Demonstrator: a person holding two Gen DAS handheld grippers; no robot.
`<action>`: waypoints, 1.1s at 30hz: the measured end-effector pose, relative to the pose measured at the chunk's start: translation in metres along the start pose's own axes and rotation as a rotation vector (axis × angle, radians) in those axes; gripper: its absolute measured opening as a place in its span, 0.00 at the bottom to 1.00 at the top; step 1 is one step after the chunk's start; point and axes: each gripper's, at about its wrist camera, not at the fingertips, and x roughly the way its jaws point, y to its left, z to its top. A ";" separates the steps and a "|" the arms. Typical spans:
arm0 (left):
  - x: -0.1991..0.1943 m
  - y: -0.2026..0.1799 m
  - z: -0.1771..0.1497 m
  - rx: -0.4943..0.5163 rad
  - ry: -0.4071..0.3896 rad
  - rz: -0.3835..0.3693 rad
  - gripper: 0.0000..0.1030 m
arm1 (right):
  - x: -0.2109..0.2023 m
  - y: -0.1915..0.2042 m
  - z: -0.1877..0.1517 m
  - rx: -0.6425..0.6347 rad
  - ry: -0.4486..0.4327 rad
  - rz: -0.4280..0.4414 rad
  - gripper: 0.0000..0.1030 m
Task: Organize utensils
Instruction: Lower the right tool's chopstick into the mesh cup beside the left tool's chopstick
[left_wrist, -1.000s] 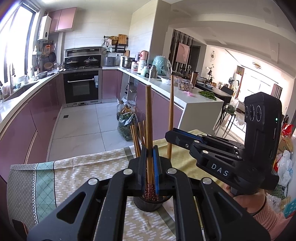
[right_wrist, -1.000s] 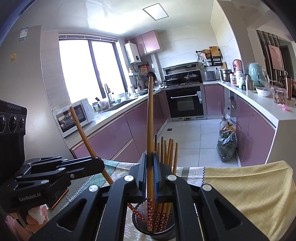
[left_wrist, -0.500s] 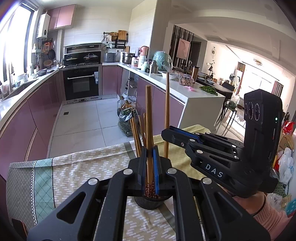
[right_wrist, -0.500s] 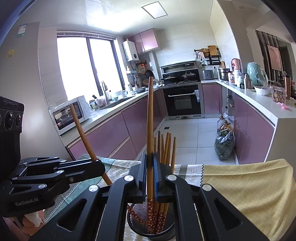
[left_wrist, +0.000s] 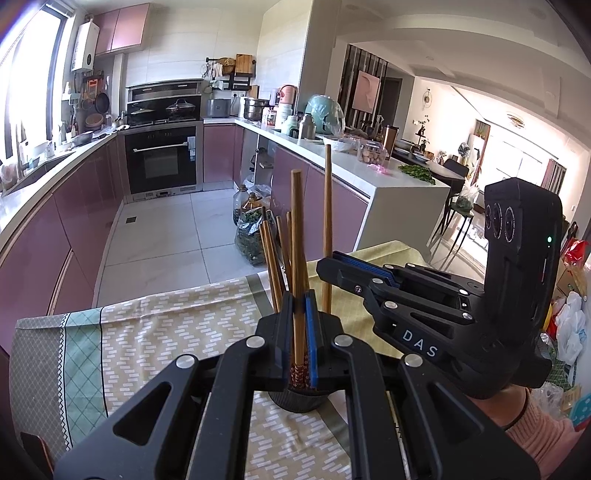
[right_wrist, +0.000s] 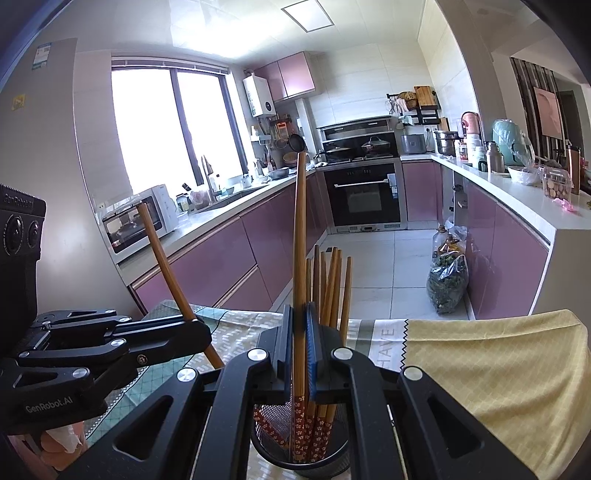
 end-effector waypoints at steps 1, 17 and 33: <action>0.001 0.000 -0.001 0.001 0.002 0.000 0.07 | 0.000 0.000 -0.001 0.000 0.001 0.000 0.06; 0.018 0.004 -0.011 0.010 0.043 0.001 0.07 | 0.009 -0.002 -0.010 0.011 0.027 0.005 0.06; 0.029 0.006 -0.017 0.023 0.069 0.002 0.07 | 0.019 -0.006 -0.022 0.018 0.071 0.010 0.06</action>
